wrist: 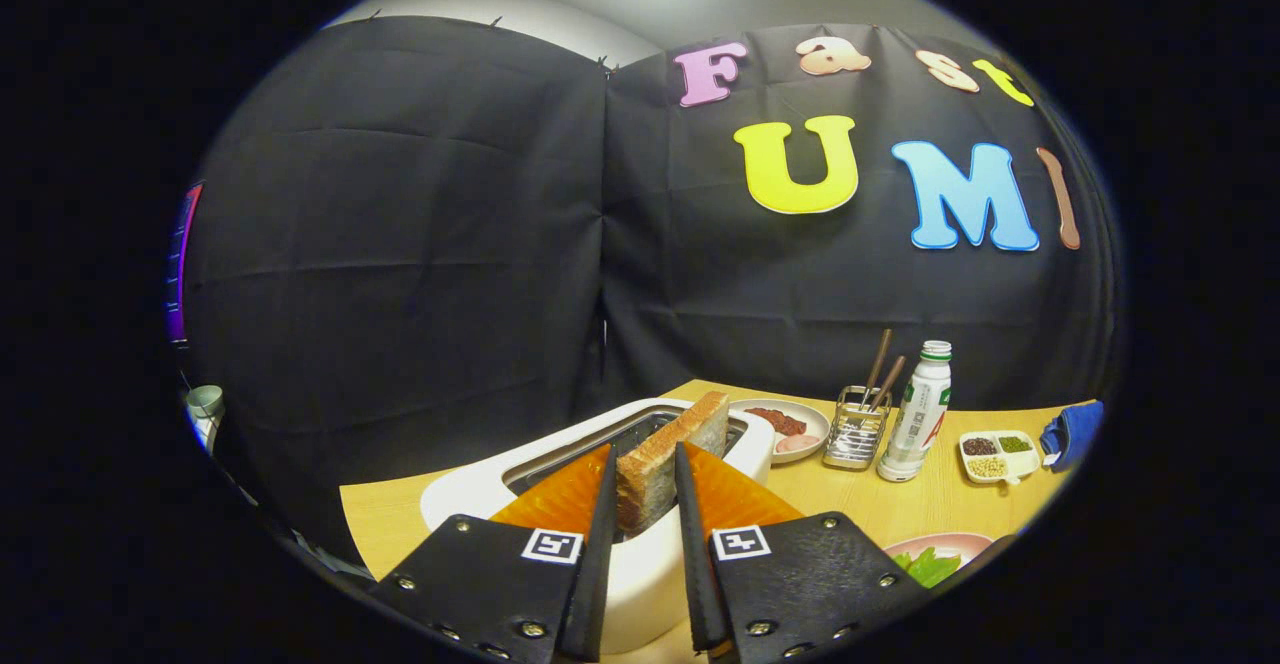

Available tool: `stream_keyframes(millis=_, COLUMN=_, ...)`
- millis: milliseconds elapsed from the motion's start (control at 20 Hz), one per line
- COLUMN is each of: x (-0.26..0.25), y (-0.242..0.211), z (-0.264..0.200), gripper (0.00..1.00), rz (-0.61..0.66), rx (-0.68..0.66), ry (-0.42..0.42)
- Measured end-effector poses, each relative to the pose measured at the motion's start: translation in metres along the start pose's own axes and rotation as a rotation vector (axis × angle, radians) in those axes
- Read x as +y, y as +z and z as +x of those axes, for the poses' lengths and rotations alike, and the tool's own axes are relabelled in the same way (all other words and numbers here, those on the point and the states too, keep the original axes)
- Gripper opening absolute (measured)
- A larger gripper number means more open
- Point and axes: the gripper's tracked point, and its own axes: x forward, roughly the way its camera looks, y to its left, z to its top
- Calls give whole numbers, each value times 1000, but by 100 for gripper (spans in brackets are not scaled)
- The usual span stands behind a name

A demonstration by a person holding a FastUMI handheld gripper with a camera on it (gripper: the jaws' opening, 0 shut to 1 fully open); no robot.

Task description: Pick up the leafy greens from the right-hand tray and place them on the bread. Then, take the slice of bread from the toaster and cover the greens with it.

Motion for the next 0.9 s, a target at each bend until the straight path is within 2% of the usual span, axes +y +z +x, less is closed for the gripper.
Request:
stream_keyframes(millis=50, x=-1, y=2, z=-1, gripper=11, rz=3, rx=0, ry=-2)
stream_keyframes(millis=350, x=-3, y=17, z=-9, gripper=11, rz=72, rx=-21, ry=23)
stream_keyframes(millis=650, x=-13, y=63, z=-36, gripper=11, rz=145, rx=-118, ry=42)
stream_keyframes(millis=900, x=-35, y=88, z=-66, gripper=11, rz=174, rx=-179, ry=24)
